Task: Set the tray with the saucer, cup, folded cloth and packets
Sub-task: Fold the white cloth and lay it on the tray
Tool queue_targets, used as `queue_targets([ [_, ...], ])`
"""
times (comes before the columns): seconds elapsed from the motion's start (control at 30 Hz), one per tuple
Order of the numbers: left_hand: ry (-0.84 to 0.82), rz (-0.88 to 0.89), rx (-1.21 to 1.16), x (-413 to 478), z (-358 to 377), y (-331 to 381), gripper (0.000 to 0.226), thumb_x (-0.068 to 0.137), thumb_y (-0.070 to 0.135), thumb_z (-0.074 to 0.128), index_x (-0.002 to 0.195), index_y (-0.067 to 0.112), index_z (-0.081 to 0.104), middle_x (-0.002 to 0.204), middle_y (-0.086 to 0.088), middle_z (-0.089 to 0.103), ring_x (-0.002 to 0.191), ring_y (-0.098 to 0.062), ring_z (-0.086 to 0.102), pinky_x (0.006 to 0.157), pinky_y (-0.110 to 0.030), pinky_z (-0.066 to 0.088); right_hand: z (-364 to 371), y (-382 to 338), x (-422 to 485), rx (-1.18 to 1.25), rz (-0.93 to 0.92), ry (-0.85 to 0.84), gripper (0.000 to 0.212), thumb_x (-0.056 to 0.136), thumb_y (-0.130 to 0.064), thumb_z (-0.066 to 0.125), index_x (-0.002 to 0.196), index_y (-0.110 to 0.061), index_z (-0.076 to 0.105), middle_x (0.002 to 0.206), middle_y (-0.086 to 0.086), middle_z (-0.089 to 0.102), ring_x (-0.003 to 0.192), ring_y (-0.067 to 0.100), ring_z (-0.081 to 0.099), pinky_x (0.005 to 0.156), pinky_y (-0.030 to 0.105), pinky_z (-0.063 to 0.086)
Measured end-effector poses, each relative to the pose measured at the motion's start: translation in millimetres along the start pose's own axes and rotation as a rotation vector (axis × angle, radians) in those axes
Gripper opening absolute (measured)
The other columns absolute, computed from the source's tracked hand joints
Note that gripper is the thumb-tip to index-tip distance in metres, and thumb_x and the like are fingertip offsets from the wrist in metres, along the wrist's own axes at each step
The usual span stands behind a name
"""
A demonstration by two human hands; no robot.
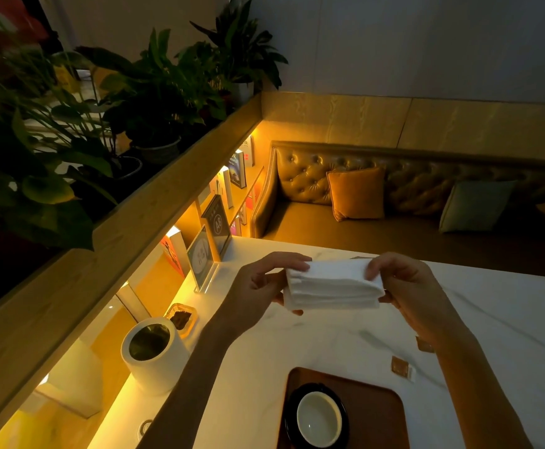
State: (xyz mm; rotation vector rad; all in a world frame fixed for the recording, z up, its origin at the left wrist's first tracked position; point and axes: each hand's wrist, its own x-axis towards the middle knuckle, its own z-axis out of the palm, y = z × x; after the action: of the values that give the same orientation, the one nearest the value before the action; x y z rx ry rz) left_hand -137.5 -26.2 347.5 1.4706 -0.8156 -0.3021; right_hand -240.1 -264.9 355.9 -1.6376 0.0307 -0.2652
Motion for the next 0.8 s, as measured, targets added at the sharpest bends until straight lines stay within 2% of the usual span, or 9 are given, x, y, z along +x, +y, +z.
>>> queue_targets([
  [0.07, -0.014, 0.039, 0.005, -1, 0, 1, 0.04, 0.09, 0.003, 0.04, 0.095, 0.03, 0.069, 0.122, 0.014, 0.061, 0.116, -0.01, 0.056, 0.064, -0.031, 0.063, 2, -3, -1, -0.038, -0.05, 0.006, 0.054, 0.089, 0.015, 0.039, 0.068, -0.025, 0.068, 0.096, -0.019, 0.068, 0.092, 0.004, 0.066, 0.057, 0.019, 0.056],
  [0.17, -0.027, 0.125, -0.002, -2, 1, 7, 0.051, 0.09, 0.0, 0.04, 0.097, 0.04, 0.07, 0.126, 0.004, 0.057, 0.119, -0.017, 0.055, 0.063, -0.031, 0.063, 2, -6, -3, -0.08, -0.138, -0.005, 0.059, 0.087, 0.018, 0.04, 0.067, -0.03, 0.068, 0.106, -0.016, 0.069, 0.099, 0.006, 0.064, 0.062, 0.021, 0.057],
  [0.3, -0.038, 0.163, -0.065, -2, 1, 8, 0.046, 0.093, -0.003, 0.04, 0.096, 0.032, 0.07, 0.124, 0.009, 0.059, 0.109, -0.026, 0.063, 0.059, -0.03, 0.062, 5, -10, -4, -0.091, -0.298, -0.046, 0.062, 0.084, 0.019, 0.043, 0.071, -0.035, 0.07, 0.109, -0.017, 0.069, 0.109, 0.011, 0.062, 0.075, 0.022, 0.059],
  [0.43, 0.001, 0.09, -0.186, 0, 3, 3, 0.044, 0.091, -0.001, 0.041, 0.09, 0.031, 0.071, 0.124, 0.009, 0.061, 0.109, -0.033, 0.061, 0.06, -0.032, 0.061, 3, -6, -5, -0.13, -0.309, -0.054, 0.057, 0.086, 0.019, 0.042, 0.081, -0.028, 0.073, 0.117, -0.016, 0.067, 0.117, 0.012, 0.058, 0.083, 0.022, 0.056],
  [0.57, 0.006, -0.035, -0.413, -1, 1, -7, 0.038, 0.092, 0.001, 0.04, 0.099, 0.02, 0.072, 0.129, 0.004, 0.062, 0.116, -0.029, 0.061, 0.072, -0.032, 0.061, 0, -1, -8, -0.151, -0.273, -0.062, 0.034, 0.089, -0.002, 0.045, 0.1, -0.021, 0.071, 0.129, -0.017, 0.06, 0.126, 0.012, 0.052, 0.09, 0.023, 0.054],
  [0.67, -0.045, -0.074, -0.561, -1, -1, -12, 0.041, 0.09, -0.008, 0.042, 0.114, 0.013, 0.066, 0.137, -0.002, 0.058, 0.127, -0.029, 0.055, 0.089, -0.034, 0.057, -1, 4, -10, -0.216, -0.254, -0.047, 0.035, 0.087, -0.01, 0.05, 0.112, -0.027, 0.067, 0.139, -0.02, 0.051, 0.131, 0.006, 0.047, 0.093, 0.021, 0.052],
  [0.73, -0.057, -0.079, -0.528, 0, 0, -12, 0.04, 0.087, -0.008, 0.049, 0.117, 0.013, 0.064, 0.137, -0.003, 0.058, 0.128, -0.028, 0.054, 0.094, -0.035, 0.055, -1, 6, -12, -0.225, -0.235, -0.024, 0.032, 0.084, -0.012, 0.055, 0.11, -0.025, 0.067, 0.146, -0.013, 0.044, 0.132, 0.004, 0.046, 0.093, 0.021, 0.052],
  [0.8, -0.03, -0.088, -0.394, 3, 5, -13, 0.038, 0.086, -0.006, 0.057, 0.117, 0.014, 0.063, 0.133, 0.001, 0.061, 0.126, -0.026, 0.056, 0.094, -0.035, 0.055, 0, 6, -15, -0.21, -0.198, 0.016, 0.035, 0.08, -0.014, 0.061, 0.113, -0.027, 0.063, 0.146, -0.011, 0.041, 0.126, 0.002, 0.052, 0.088, 0.019, 0.054],
])
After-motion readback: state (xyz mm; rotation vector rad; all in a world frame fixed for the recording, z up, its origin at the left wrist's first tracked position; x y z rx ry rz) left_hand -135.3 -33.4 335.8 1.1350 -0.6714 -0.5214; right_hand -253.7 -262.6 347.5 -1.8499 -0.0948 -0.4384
